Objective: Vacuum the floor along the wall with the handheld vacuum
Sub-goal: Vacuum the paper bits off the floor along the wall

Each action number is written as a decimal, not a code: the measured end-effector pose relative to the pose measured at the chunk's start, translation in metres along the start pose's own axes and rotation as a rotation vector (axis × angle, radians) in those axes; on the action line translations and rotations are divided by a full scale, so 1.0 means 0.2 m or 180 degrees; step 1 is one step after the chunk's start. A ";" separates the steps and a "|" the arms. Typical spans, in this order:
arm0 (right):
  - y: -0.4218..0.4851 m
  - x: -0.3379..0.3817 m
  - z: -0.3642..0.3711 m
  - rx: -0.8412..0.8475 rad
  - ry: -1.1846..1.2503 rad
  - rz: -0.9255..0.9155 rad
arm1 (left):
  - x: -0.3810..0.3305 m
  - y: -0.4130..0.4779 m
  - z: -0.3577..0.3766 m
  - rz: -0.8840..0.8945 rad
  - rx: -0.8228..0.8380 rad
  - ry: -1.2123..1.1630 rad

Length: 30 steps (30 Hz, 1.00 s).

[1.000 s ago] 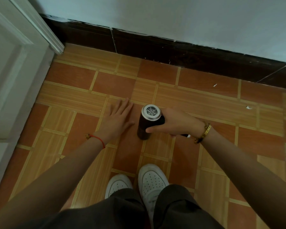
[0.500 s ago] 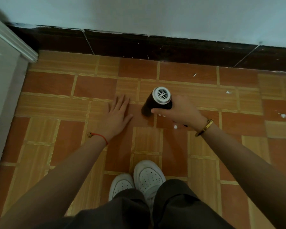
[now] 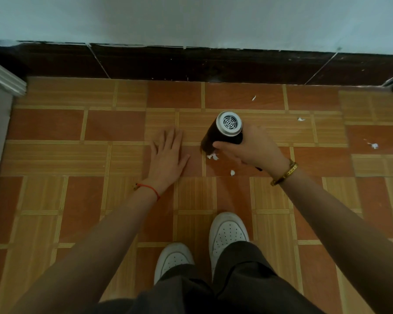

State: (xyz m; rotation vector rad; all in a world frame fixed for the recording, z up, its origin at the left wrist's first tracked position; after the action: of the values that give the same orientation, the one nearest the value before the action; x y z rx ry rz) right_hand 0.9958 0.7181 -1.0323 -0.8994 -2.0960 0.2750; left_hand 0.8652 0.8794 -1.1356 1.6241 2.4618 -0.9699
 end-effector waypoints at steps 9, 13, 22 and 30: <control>-0.05 -0.03 -0.02 0.0049 -0.0208 0.0043 | -0.06 0.06 0.03 0.0216 -0.0026 0.0116; -0.08 -0.06 0.01 0.0124 -0.0193 0.0049 | -0.02 0.07 0.07 0.0199 0.0033 0.0152; -0.11 -0.05 -0.02 0.0471 -0.0428 0.0307 | 0.00 0.07 0.09 0.0141 0.0088 0.0380; -0.15 -0.08 -0.06 0.0726 -0.0635 0.0561 | 0.01 0.08 0.11 0.0021 0.0146 0.0489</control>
State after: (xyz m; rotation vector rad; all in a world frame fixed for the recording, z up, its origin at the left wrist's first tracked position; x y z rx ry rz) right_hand 0.9962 0.6846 -1.0195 -0.9505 -2.1131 0.7076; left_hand 0.8718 0.8740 -1.1621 1.7836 2.5465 -0.9412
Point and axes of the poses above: each hand's wrist, its own y-axis towards the middle knuckle, its own z-axis out of the palm, x = y × z, the point moved 5 cm from there along y, towards the middle knuckle, and after that the axes turned 15 degrees about x, right-handed, at the moved point
